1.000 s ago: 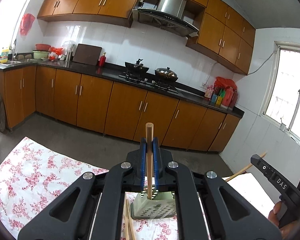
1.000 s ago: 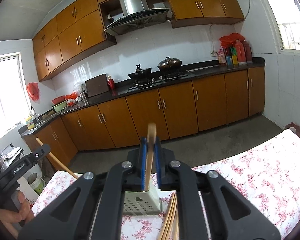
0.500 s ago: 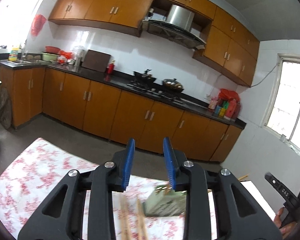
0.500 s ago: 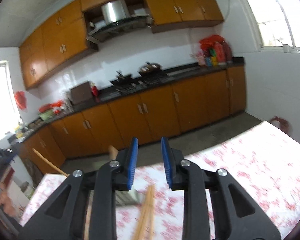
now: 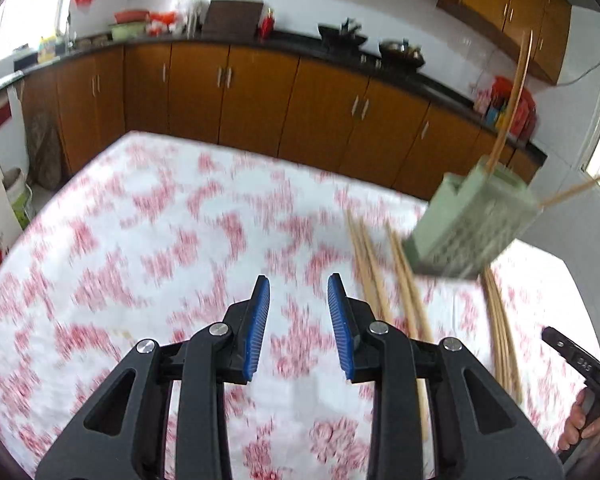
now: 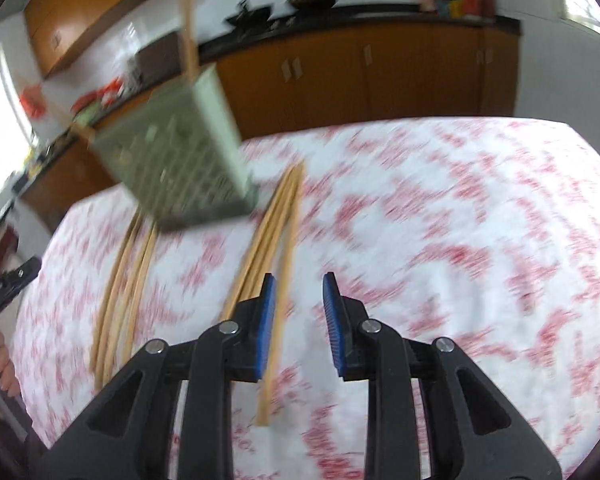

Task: Organize utensils
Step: 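Grasp another chopstick with the right gripper while the left gripper grasps one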

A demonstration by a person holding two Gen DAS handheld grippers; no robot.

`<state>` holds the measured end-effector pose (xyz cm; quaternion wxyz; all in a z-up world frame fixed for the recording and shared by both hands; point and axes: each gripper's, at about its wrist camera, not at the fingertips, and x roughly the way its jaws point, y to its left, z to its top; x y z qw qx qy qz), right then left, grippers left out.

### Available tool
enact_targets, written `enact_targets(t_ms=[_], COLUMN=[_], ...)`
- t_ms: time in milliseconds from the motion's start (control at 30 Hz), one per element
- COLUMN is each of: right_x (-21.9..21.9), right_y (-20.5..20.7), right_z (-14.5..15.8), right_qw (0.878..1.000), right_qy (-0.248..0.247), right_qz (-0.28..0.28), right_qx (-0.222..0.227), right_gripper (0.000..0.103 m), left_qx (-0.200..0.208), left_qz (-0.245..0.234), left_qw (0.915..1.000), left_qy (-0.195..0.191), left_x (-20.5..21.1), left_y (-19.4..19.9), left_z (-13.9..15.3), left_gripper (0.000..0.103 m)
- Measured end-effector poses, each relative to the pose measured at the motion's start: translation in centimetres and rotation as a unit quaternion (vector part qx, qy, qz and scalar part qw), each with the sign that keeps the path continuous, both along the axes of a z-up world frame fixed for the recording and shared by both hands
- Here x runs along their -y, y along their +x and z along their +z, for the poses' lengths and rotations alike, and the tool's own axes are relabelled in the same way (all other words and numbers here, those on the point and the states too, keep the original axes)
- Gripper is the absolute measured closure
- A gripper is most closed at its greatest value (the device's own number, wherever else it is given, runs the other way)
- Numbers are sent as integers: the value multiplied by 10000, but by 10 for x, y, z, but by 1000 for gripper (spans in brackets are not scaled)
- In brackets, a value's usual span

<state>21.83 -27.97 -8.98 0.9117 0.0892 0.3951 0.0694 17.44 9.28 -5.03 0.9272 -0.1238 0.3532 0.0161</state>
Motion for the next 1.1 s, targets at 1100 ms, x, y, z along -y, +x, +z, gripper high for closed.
enact_targets(t_ms=[1100], right_x=[57], right_y=[7], right_z=[-31], right_qw=[9870], right_qy=[-669], right_qz=[-1397], right_qx=[-436], right_gripper=[95], left_qx=[-822], left_qz=[-997], left_qw=[9910], left_qy=[353], left_x=[80], left_y=[7], left_z=[-51], left_gripper=[89])
